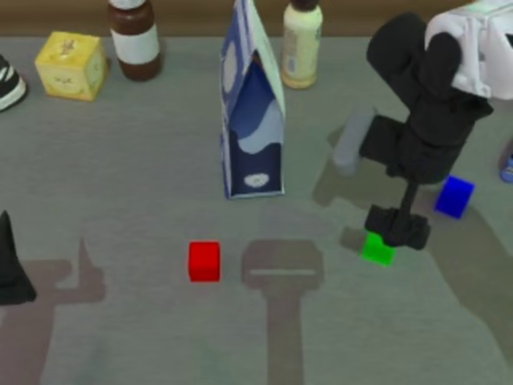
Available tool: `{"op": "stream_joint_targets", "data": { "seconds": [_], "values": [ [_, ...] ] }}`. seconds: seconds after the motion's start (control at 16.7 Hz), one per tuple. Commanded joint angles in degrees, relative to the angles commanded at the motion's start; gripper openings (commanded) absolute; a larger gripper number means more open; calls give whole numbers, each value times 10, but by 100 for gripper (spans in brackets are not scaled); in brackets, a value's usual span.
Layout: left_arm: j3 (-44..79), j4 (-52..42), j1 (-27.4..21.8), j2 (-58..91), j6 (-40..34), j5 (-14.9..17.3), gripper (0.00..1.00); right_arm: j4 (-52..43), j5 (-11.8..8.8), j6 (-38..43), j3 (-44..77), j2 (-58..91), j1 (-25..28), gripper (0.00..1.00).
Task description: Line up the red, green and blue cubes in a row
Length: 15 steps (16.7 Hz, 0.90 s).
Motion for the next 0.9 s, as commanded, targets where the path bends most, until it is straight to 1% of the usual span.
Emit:
{"op": "stream_joint_targets", "data": {
  "seconds": [0.24,0.6,0.72,0.9],
  "values": [
    [-28,43,9,-60,34,4,100,-28,1,-21,48,56,14,100],
    [-28,43,9,-61,34,4,100,-26,1,-21,47,58,12,100],
    [-28,43,9,-61,34,4,100,-5,1,-21,33,67,13,100],
    [-28,43,9,-61,34,4,100,67,1,-20,-4,95,14,100]
  ]
}}
